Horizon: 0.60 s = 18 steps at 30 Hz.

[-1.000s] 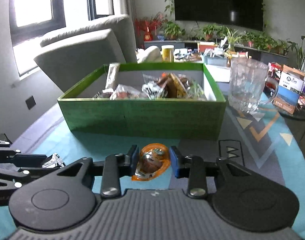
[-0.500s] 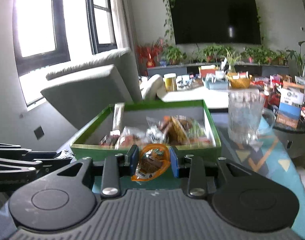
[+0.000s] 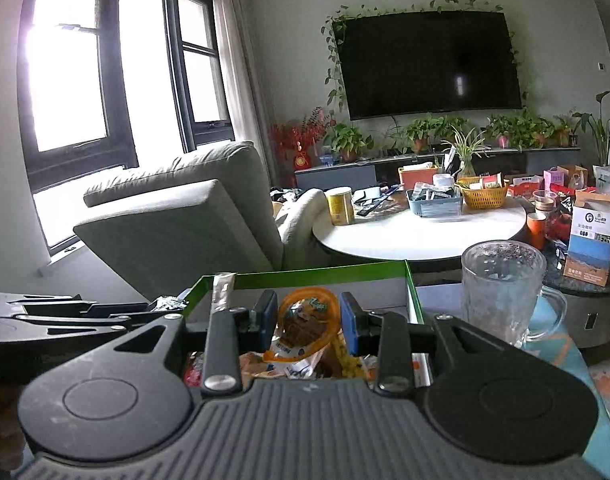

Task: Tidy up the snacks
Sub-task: 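Carry both snacks over the green box and open both tools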

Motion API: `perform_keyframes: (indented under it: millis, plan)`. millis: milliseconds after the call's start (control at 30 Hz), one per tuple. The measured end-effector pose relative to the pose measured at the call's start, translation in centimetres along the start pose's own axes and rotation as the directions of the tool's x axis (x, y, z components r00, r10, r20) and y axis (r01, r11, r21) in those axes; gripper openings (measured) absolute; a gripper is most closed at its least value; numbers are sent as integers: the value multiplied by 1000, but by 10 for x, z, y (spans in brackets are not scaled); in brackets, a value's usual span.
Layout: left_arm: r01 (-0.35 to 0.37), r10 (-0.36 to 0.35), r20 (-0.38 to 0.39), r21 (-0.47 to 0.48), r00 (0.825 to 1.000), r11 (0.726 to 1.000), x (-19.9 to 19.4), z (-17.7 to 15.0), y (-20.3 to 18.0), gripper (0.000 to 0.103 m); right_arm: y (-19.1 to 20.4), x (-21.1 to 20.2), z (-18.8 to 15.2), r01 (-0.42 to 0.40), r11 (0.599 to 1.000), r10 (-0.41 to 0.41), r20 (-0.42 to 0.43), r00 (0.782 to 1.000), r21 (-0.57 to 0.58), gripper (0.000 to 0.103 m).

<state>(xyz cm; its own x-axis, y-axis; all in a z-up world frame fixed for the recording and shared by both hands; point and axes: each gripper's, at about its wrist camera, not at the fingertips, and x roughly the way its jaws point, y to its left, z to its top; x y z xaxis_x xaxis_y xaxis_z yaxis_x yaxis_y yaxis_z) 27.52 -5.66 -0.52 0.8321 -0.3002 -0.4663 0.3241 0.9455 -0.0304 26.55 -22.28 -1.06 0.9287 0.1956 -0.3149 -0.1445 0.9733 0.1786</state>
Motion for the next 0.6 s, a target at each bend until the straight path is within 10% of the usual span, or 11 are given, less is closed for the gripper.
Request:
perform_keyframes:
  millis: [600]
  plan:
    - [-16, 11, -106, -42, 994, 999, 46, -16, 5, 33, -19, 31, -16, -6, 997, 12, -82, 997, 75, 43]
